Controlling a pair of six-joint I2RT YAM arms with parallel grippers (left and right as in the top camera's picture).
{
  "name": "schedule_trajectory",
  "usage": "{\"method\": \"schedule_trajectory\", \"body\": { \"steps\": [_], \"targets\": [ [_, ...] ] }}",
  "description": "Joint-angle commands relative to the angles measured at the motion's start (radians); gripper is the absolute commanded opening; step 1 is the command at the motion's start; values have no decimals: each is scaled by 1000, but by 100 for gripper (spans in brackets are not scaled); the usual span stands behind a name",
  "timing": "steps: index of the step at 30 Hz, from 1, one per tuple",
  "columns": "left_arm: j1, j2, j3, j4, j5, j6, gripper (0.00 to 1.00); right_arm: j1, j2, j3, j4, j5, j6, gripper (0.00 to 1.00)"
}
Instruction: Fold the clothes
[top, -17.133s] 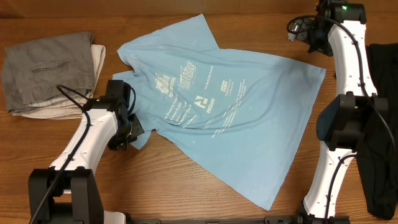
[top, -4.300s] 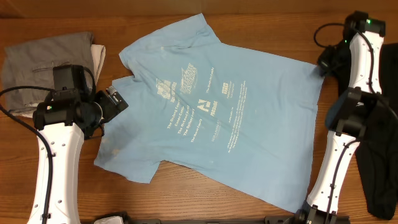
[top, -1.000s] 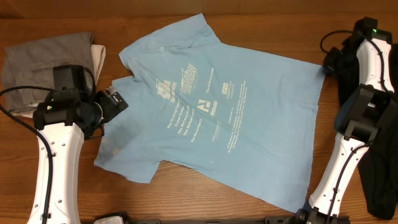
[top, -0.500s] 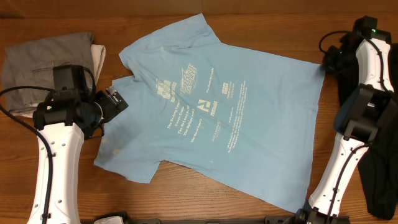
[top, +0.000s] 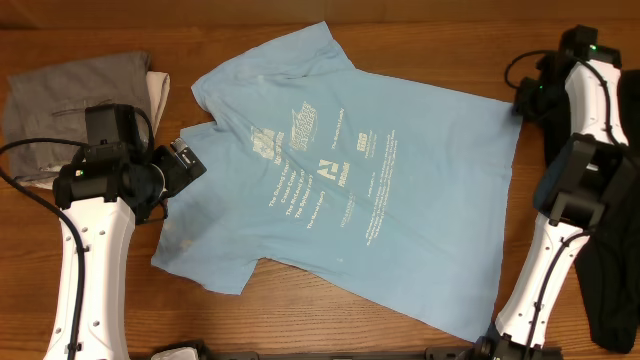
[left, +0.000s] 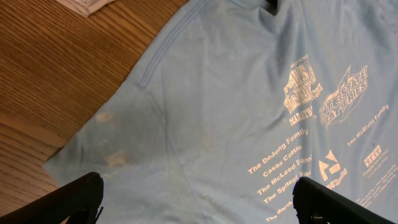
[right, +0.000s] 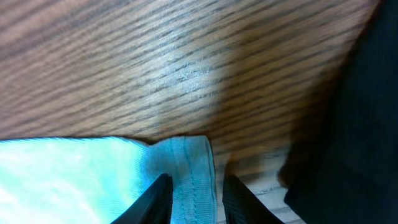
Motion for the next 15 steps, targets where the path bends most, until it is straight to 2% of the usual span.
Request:
{"method": "schedule_trajectory", "body": {
  "steps": [1,6,11,15],
  "targets": [
    [-6,6,-2,1,7,9,100,29,51,-72,-13,109,-26,26],
    [-6,6,-2,1,7,9,100,38,51,-112,10,137,-21,22],
    [-6,6,-2,1,7,9,100,38,51,-167,52,137,-20,4],
    [-6,6,-2,1,7,9,100,38,51,-168,92,142,-13,4]
  ]
}}
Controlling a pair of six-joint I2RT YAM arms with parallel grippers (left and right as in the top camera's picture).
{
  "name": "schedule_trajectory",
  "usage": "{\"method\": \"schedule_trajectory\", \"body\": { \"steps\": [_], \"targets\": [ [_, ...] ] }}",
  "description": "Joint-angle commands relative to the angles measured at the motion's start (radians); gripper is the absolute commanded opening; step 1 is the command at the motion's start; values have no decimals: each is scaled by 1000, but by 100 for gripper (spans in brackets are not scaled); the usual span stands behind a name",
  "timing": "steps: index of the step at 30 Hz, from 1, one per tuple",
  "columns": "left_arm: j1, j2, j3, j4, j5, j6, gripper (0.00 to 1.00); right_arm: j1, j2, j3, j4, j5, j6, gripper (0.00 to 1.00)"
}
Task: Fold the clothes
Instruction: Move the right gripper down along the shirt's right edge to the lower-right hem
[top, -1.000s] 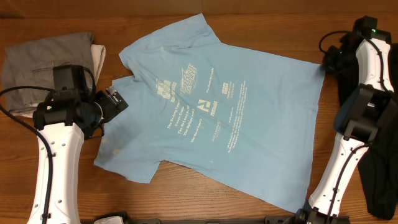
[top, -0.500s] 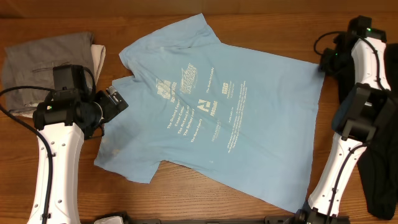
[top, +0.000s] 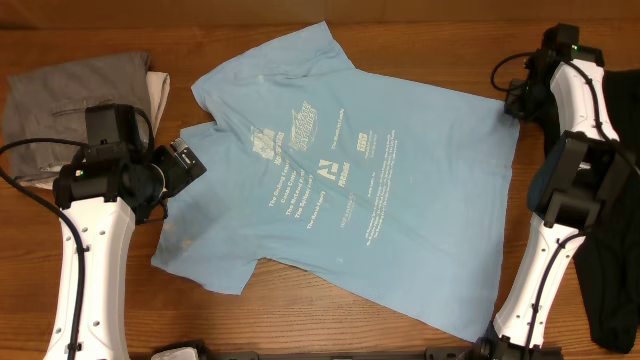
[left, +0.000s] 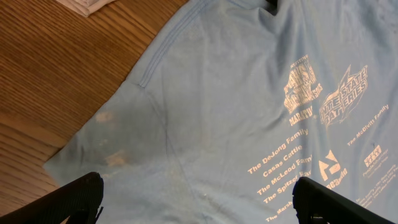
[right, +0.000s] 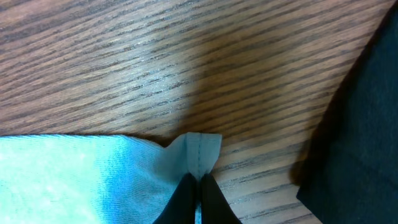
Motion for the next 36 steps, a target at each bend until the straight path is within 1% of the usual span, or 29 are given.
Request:
{"method": "schedule_trajectory", "body": {
  "steps": [1,4,14,18,27,29,30,32,34,36],
  "targets": [
    [-6,6,-2,1,7,9,100,-6,98,-67,14,47,8,4],
    [-6,6,-2,1,7,9,100,-7,98,-67,53,112,54,4],
    [-6,6,-2,1,7,9,100,-10,98,-67,183,113,64,4],
    [-6,6,-2,1,7,9,100,-12,98,-65,221,113,109,4],
    [-6,6,-2,1,7,9,100,-18,98,48,200,113,121,4],
    [-6,6,-2,1,7,9,100,-18,97,87,181,105,135,8],
    [-6,6,-2,1,7,9,100,-18,97,121,162,85,135,17],
    [-6,6,-2,1,7,9,100,-18,93,204,108,52,135,26],
    [-6,6,-2,1,7,9,100,-16,87,316,29,37,137,42],
    [-6,6,-2,1,7,9,100,-14,80,458,-74,37,174,54]
  ]
}}
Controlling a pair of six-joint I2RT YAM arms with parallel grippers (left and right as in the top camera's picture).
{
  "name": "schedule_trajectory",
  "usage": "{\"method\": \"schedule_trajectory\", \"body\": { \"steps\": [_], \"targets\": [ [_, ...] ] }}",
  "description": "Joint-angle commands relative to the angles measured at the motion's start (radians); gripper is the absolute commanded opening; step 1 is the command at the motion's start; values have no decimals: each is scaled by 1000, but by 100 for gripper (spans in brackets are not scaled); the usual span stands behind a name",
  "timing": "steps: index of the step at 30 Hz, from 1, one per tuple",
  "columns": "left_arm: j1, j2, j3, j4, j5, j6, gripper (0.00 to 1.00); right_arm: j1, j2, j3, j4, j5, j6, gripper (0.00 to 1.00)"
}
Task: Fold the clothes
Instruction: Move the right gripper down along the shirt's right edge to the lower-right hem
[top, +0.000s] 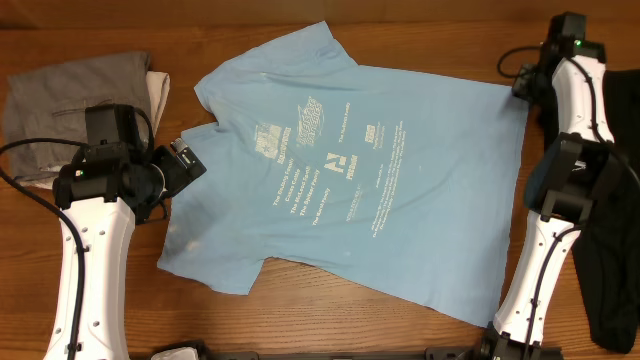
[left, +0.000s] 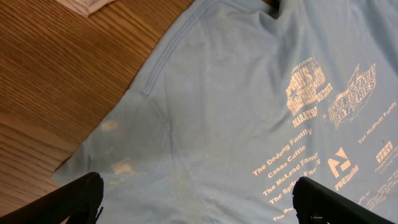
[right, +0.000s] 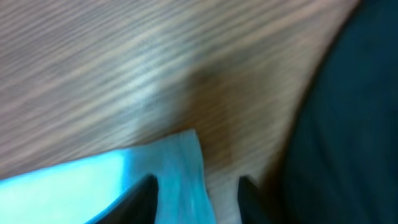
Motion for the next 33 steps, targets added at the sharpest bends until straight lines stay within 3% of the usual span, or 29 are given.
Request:
{"method": "schedule_trajectory", "body": {
  "steps": [1,7,11,13,21,26,33],
  "targets": [
    [-6,6,-2,1,7,9,100,-4,-26,263,-113,-23,58,61],
    [-6,6,-2,1,7,9,100,-14,-68,646,-451,-18,216,70],
    [-6,6,-2,1,7,9,100,-22,-146,645,-540,2,243,70],
    [-6,6,-2,1,7,9,100,-22,-185,643,-540,-38,220,76],
    [-6,6,-2,1,7,9,100,-2,-412,622,-540,-186,224,80],
    [-6,6,-2,1,7,9,100,7,-678,443,-540,-185,223,79],
    [-6,6,-2,1,7,9,100,7,-1181,-127,-539,-146,239,78]
  ]
}}
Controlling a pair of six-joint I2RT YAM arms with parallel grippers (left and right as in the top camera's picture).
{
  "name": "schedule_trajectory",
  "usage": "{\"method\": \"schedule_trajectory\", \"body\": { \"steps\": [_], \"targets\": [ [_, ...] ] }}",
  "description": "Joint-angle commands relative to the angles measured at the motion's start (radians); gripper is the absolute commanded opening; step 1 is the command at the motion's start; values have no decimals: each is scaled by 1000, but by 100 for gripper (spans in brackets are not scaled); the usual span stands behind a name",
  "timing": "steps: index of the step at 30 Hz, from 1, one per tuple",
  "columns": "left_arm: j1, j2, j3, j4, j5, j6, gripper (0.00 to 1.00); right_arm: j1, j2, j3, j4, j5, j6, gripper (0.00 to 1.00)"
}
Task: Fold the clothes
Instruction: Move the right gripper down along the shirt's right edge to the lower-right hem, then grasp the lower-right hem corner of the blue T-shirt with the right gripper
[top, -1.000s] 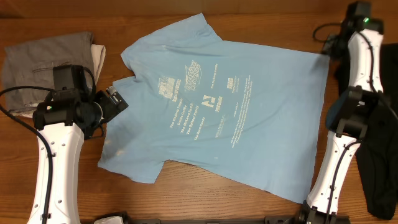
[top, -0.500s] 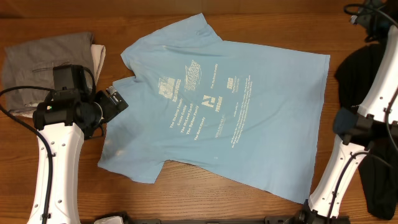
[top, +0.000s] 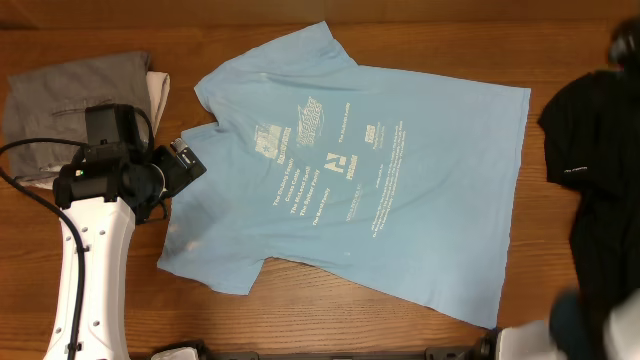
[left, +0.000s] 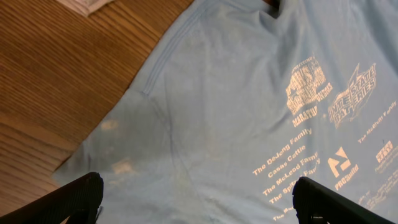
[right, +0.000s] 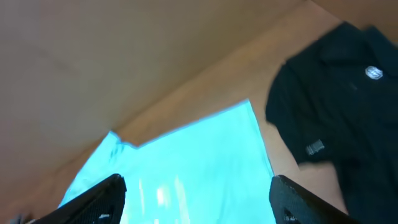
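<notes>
A light blue T-shirt (top: 350, 170) with pale print lies spread flat, print up, on the wooden table (top: 100, 270). My left gripper (top: 188, 162) hovers at the shirt's left sleeve. In the left wrist view it (left: 199, 205) is open, with the sleeve cloth (left: 205, 124) under it and nothing between its fingers. My right gripper (right: 199, 202) is open and high above the table, looking down on the shirt (right: 186, 162). In the overhead view only blurred parts of the right arm show at the right edge.
A black garment (top: 600, 180) lies crumpled at the right edge, just beyond the shirt's hem, and also shows in the right wrist view (right: 336, 106). Folded grey clothes (top: 70, 105) with a pale piece (top: 158, 90) beside them sit at the far left.
My right gripper was open at the shirt's far right corner, low on the table; now it is high above and away from it. The shirt and the left arm have not moved.
My right gripper stood open around the shirt's far right hem corner, then was shut on it. By 1.1 s ago the shirt lay shifted toward the far right and flatter, with the gripper open again. Now the right arm is drawn back; the left arm stayed put.
</notes>
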Motion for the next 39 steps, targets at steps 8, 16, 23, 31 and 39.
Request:
{"method": "schedule_trajectory", "body": {
  "steps": [8,16,23,31,39],
  "targets": [
    [-6,6,-2,2,6,9,100,-1,-533,-914,0,19,82,79],
    [-6,6,-2,2,6,9,100,-1,-500,-1356,35,-16,116,84],
    [-6,6,-2,2,6,9,100,-1,-448,-1646,195,-205,160,89],
    [-6,6,-2,2,6,9,100,-1,-444,-1770,297,-62,427,82],
    [-6,6,-2,2,6,9,100,0,-433,-1879,340,-35,563,79]
  ]
}}
